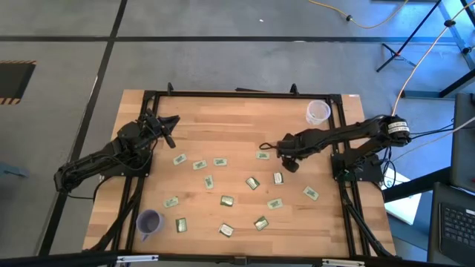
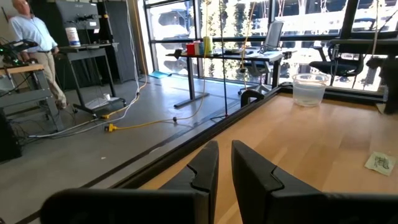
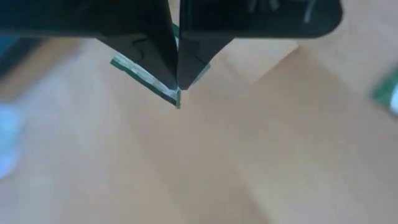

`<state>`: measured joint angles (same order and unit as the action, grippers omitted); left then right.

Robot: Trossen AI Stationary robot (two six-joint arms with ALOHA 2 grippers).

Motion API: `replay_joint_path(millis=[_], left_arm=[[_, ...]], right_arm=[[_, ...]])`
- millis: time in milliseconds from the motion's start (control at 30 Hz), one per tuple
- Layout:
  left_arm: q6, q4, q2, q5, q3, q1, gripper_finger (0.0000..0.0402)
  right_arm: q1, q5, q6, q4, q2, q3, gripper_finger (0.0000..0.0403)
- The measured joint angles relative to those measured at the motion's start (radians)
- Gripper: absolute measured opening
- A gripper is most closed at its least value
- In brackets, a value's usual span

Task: Pick and place Stevia / Truvia into bins
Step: Put the green stevia packet into the transparent container

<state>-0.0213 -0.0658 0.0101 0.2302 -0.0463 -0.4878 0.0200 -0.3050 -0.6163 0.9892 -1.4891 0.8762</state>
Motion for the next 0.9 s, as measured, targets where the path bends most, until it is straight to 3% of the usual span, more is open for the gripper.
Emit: replay_joint_path(millis=[300,433,567,900], left_arm=[[0.0,0.0,0.0,0.0,0.0,0.0,0.004],[0.0,0.0,0.0,0.0,0.0,0.0,0.004],[0.0,0.0,0.0,0.0,0.0,0.0,0.004],[0.0,0.0,0.0,0.0,0.0,0.0,0.004]], right_arm=[[0.113,-0.135,0.072,0.142,0.001,0.234,0.0009],[0.201,-0.142,0.162,0.164,0.002,0.299,0.0009],[0.3,-0.138,0.285,0.163,0.002,0.322,0.0009],[0.568,-0.111,0.309,0.176,0.002,0.267,0.0009]])
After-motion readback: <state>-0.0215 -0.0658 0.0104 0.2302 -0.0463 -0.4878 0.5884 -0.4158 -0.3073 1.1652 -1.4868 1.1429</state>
